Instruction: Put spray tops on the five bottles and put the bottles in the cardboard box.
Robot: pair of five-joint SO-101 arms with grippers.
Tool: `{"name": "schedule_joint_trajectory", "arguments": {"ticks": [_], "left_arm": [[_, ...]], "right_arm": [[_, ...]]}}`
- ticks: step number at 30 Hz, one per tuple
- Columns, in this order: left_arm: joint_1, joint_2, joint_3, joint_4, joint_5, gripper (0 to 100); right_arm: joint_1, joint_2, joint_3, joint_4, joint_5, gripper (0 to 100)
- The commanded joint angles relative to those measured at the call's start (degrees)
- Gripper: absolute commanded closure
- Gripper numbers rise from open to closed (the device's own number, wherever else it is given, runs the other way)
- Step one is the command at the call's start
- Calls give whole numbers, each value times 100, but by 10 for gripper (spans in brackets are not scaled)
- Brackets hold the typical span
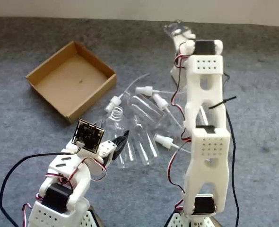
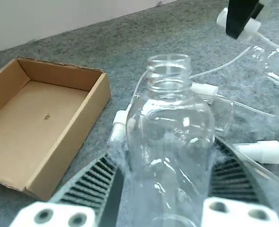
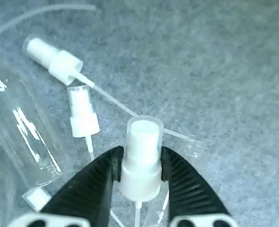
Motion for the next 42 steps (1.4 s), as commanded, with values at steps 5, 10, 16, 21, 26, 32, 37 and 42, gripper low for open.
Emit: {"name": "schedule_joint_trajectory", "arguments": {"ticks": [5,10,16,21,26,32,37,42], "left_arm": [[716,-84,312,-334,44,853],[910,-84,831,-1090,62,853],[1095,-84,1077,-1626,70,853],[1279,-84,1077,-1662,70,853],[1288,-84,1077,-1670,70,853],[1429,-84,1077,-2163,70,853],[2044,-84,1077,-2822,70,853],[2264,-84,1077,-2840,70,853]], "right_arm": [[-4,-2009,743,127,-782,936],[-136,-3169,1305,127,-1231,936],[-338,-4198,1701,119,-1846,936],[-752,-4919,2018,119,-2620,936],[-1279,-5604,2334,101,-3103,936],[-1675,-6193,2404,75,-3112,936],[-1657,-6545,2387,75,-3130,936],[-1657,-7055,2387,-338,-3130,936]]}}
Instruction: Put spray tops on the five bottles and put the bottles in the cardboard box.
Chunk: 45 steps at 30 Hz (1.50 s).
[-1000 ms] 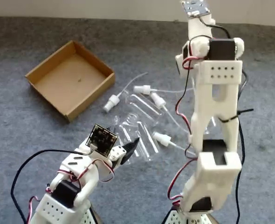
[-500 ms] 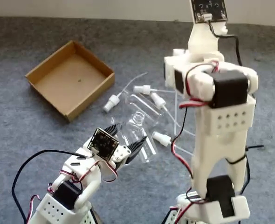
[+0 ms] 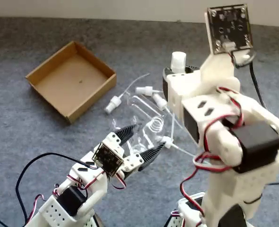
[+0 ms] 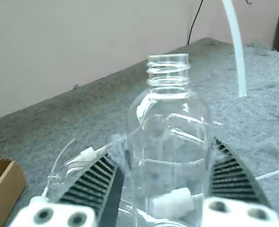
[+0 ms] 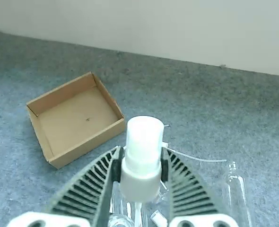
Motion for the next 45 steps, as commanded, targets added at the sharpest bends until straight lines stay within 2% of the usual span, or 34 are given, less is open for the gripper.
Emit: {"name": "schedule_joint_trajectory", "arguments": {"ticks": [1,6,13,19,24,30,36,45], "left_arm": [[198,-84,119,-193,62,853],[207,-84,119,-193,62,853],[242,-84,119,-545,70,853],[637,-84,119,-677,70,853],[716,-84,119,-677,70,853],[708,-84,119,-668,70,853],[716,-84,119,-668,70,853],[716,-84,119,-659,70,853]], "right_arm": [[-48,-523,-84,-462,-53,936],[-40,-1033,-22,-954,-44,936],[-66,-1130,-22,-1015,-53,936],[-75,-1121,4,-1095,-53,936],[-75,-1262,620,-1068,-53,939],[-75,-2290,892,-1024,-62,939],[-75,-2862,2255,-1604,-62,939],[-75,-4224,4743,-3635,-35,939]]}}
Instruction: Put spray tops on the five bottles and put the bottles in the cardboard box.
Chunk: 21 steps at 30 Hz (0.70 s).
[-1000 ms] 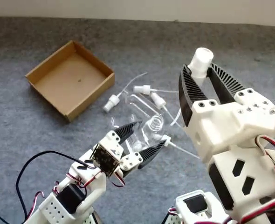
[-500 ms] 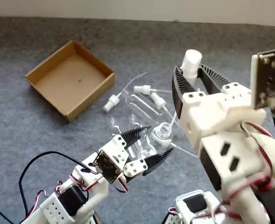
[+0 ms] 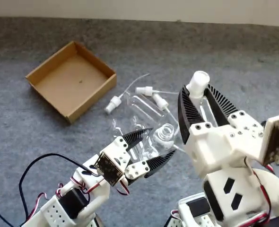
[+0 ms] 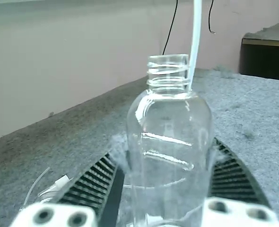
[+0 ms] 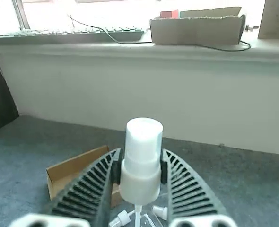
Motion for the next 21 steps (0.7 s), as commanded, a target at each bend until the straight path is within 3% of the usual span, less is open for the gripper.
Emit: {"name": "schedule_joint_trajectory", "arguments": {"ticks": [1,5,21], "left_arm": [[66,-84,119,-105,70,853],[66,-84,119,-105,70,853],[13,-57,119,97,62,853]], "right_arm": [[-48,-514,637,-1103,-18,939],[-48,-541,1103,-1508,-44,939],[-40,-92,629,-1490,-44,939]]}}
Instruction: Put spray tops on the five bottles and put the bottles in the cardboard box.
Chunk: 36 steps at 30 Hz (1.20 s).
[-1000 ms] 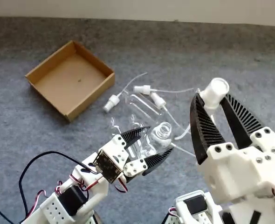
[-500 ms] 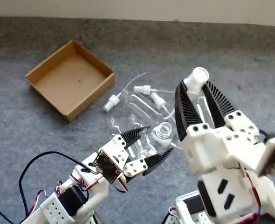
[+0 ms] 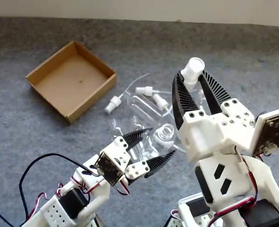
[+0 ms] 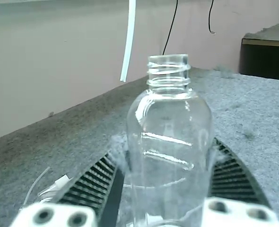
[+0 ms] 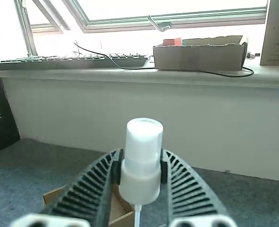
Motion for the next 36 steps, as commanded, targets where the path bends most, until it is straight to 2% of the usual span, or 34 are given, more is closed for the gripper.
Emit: {"name": "schedule_joint_trajectory", "arguments": {"ticks": [1,6,11,14,24,30,36], "left_arm": [[13,-57,119,193,62,853],[-22,-66,119,387,35,853],[-488,-75,119,440,62,853],[-532,-75,119,440,70,853],[-532,-84,119,440,70,853],[-532,-84,119,431,70,853],[-532,-84,119,431,70,853]], "right_arm": [[-4,13,-391,-119,-26,939],[4,13,-769,66,-35,939],[-13,-75,-1147,593,-35,939],[-13,-163,-1270,681,-35,939],[-48,-198,-409,637,-35,939],[-734,-198,57,110,-35,939],[-743,-207,303,22,0,939]]}}
